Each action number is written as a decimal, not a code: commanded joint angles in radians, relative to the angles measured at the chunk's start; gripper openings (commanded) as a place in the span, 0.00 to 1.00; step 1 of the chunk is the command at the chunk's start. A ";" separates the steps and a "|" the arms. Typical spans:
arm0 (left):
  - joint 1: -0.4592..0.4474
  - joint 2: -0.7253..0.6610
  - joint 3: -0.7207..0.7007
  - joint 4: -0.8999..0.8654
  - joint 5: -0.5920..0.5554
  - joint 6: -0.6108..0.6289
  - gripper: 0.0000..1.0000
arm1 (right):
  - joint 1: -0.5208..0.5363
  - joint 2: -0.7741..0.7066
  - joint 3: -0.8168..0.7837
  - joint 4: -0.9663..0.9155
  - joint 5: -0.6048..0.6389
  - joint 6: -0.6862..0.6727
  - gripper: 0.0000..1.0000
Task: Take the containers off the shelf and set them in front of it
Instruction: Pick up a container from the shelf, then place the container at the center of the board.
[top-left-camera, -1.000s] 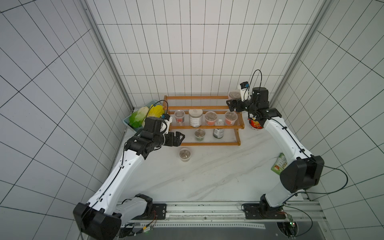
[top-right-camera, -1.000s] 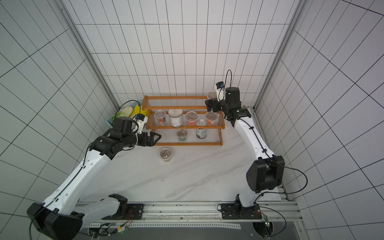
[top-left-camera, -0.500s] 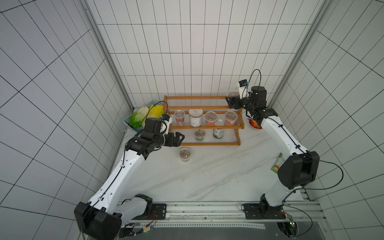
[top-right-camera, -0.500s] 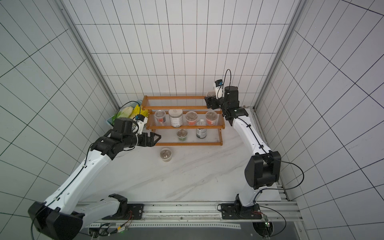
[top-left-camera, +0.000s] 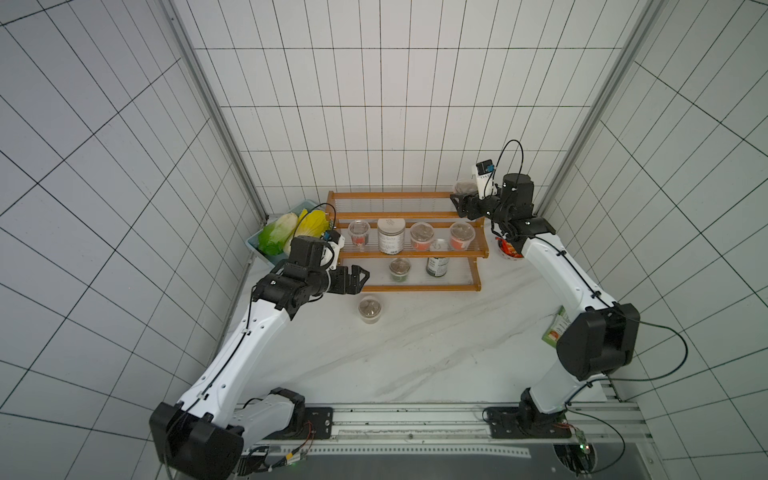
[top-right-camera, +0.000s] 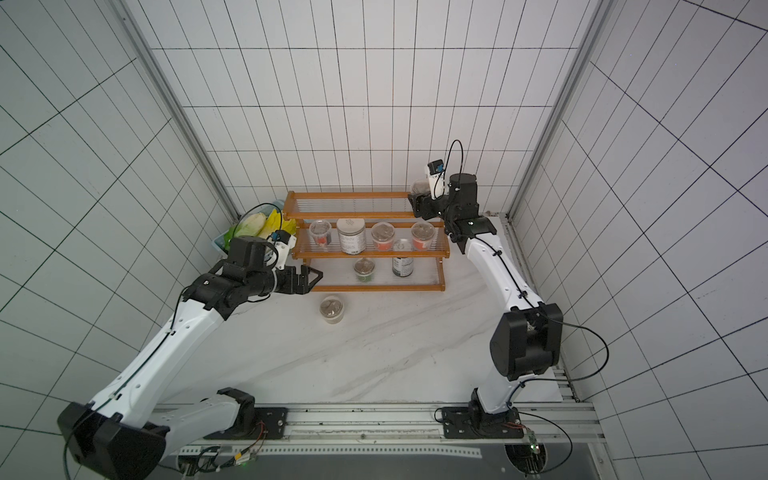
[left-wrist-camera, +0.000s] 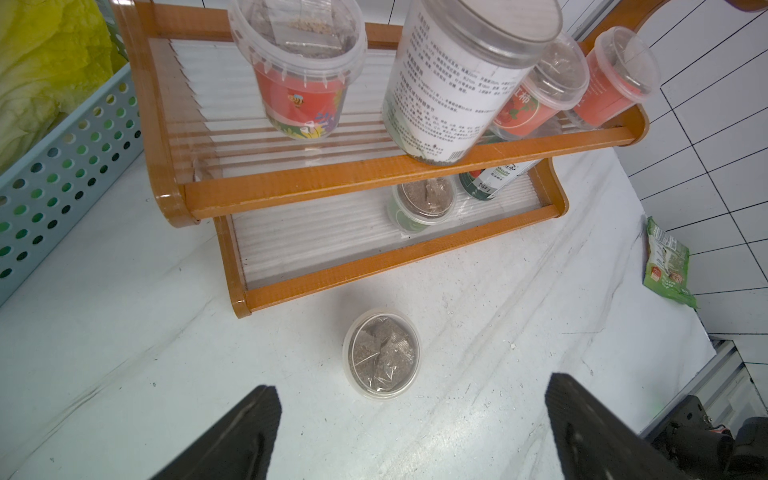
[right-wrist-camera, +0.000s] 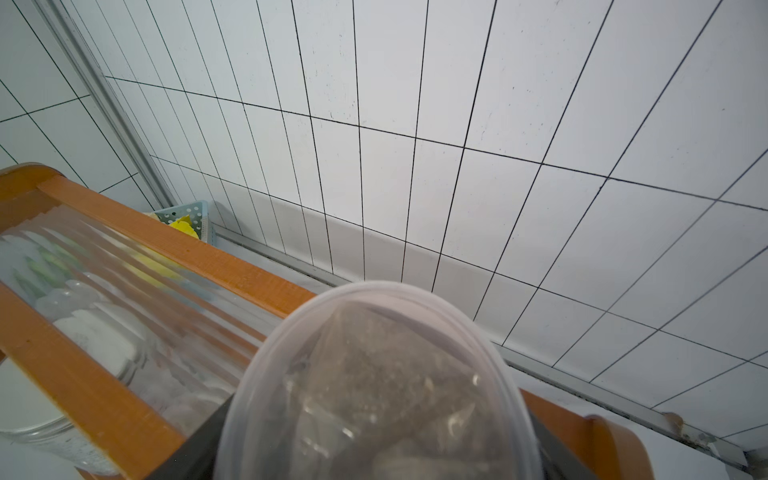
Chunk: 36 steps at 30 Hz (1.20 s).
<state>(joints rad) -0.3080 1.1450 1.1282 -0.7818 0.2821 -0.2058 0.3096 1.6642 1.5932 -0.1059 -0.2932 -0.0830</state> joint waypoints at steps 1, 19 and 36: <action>0.006 0.006 -0.005 0.017 0.001 0.001 0.98 | 0.017 -0.076 -0.020 0.039 -0.020 -0.017 0.79; 0.061 0.030 0.030 0.008 -0.011 -0.030 0.98 | 0.373 -0.508 -0.436 0.091 0.022 -0.027 0.79; 0.072 0.026 0.023 0.018 0.006 -0.032 0.98 | 0.661 -0.262 -0.993 0.721 0.134 0.007 0.78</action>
<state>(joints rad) -0.2401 1.1713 1.1294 -0.7818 0.2813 -0.2367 0.9646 1.3460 0.6102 0.3958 -0.1841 -0.0753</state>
